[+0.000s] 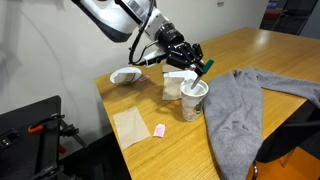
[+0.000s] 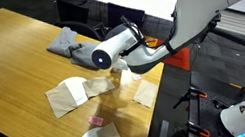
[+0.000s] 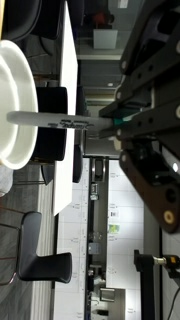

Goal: Pick up the pen and put it in the cup

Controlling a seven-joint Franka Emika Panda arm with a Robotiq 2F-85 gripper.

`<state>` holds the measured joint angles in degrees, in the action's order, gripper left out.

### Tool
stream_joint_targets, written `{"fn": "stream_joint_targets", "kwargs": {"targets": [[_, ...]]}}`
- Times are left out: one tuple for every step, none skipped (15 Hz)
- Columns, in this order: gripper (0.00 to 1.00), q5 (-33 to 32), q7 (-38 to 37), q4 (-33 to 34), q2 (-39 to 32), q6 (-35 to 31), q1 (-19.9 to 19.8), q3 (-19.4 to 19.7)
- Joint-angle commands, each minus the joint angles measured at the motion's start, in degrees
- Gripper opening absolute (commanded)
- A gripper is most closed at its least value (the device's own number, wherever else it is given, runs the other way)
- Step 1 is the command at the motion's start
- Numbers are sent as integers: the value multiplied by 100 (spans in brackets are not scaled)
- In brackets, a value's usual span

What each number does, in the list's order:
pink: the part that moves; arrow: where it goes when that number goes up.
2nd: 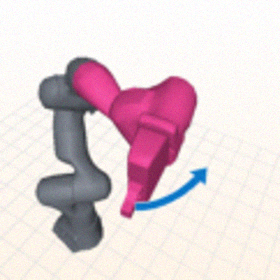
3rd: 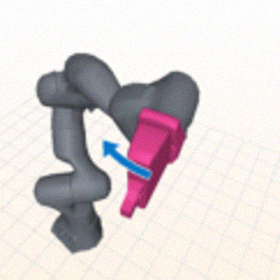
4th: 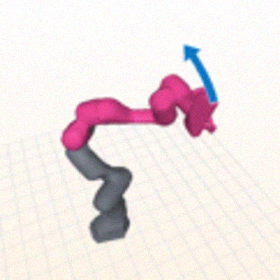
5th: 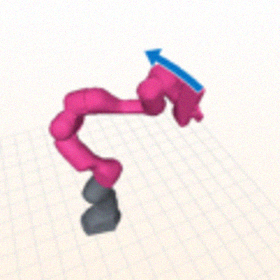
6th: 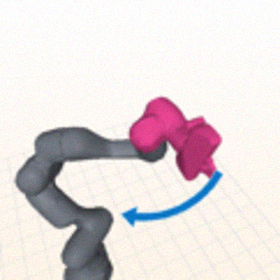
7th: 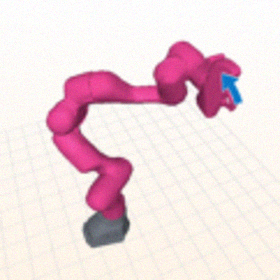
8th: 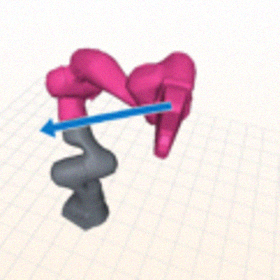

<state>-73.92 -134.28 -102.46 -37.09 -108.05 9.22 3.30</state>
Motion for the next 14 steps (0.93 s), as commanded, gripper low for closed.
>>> {"fn": "stream_joint_targets", "kwargs": {"targets": [[4, -169, -240, 248, -257, 185, -36, -111], [4, -170, -254, 289, -314, 198, -32, -110], [4, -128, -297, 332, -381, 222, -36, -113], [4, -104, -372, 363, -439, 250, -33, -110], [4, -105, -427, 376, -490, 256, -31, -109], [4, -105, -500, 396, -540, 277, -23, -107], [4, -93, -526, 418, -586, 306, -18, -111], [4, -81, -571, 439, -633, 332, -14, -117], [4, -47, -572, 464, -681, 374, -11, -129], [40, 3, -581, 484, -712, 437, -8, -148], [42, 20, -571, 489, -737, 471, -8, -168], [47, 25, -576, 503, -757, 515, -3, -182], [54, 35, -564, 523, -762, 557, -2, -200], [62, 46, -559, 549, -775, 593, -7, -218]]}}
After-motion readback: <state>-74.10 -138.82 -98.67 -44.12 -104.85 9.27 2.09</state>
